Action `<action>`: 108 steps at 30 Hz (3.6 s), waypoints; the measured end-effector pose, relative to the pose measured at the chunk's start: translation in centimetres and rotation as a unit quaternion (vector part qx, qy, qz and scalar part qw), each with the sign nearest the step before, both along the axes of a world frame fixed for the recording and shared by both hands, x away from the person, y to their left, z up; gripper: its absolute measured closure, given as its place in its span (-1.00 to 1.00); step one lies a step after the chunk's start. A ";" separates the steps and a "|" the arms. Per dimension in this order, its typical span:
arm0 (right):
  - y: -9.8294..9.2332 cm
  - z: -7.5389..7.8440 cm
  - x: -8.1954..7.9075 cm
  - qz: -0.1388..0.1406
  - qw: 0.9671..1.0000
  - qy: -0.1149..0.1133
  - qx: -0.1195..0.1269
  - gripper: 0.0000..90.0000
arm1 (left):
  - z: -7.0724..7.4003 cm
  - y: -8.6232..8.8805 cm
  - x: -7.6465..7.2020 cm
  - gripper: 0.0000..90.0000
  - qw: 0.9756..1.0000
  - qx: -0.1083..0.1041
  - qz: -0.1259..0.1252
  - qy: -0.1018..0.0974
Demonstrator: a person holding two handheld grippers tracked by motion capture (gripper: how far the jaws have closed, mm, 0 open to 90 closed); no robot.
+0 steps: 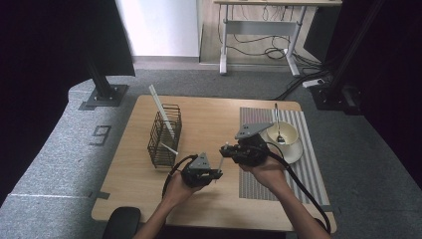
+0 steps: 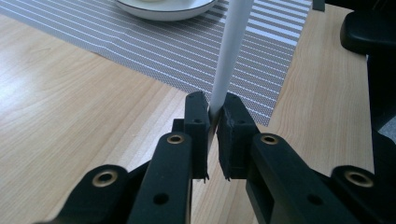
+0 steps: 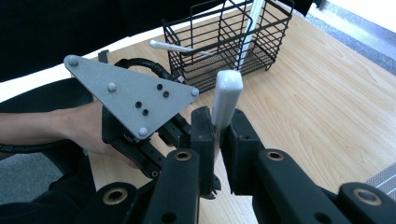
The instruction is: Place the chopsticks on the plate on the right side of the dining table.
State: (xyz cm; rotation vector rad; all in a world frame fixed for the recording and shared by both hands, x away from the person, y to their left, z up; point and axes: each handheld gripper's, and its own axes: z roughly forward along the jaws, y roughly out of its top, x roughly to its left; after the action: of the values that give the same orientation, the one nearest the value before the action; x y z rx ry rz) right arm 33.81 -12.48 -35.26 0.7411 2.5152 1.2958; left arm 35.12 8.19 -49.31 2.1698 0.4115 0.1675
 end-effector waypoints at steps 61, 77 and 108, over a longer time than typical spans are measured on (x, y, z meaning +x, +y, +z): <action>-8.4 -10.7 3.2 -0.217 0.974 -0.009 -0.062 -0.61 | -1.2 -0.2 -0.2 0.92 0.995 0.087 -0.037 0.015; -9.8 -10.4 0.4 -0.159 0.981 0.028 -0.103 -0.66 | -1.3 -0.2 -0.4 0.92 0.981 0.176 -0.077 0.024; -5.1 -15.5 -3.5 0.013 0.956 0.076 -0.282 -0.07 | -1.5 -2.5 -2.8 0.92 0.952 0.246 -0.184 0.004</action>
State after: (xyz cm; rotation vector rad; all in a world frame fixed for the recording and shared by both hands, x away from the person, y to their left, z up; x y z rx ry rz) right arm 30.31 -17.59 -50.76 0.6859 2.8119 0.4791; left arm 32.33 5.71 -50.77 2.6937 -0.0498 0.0542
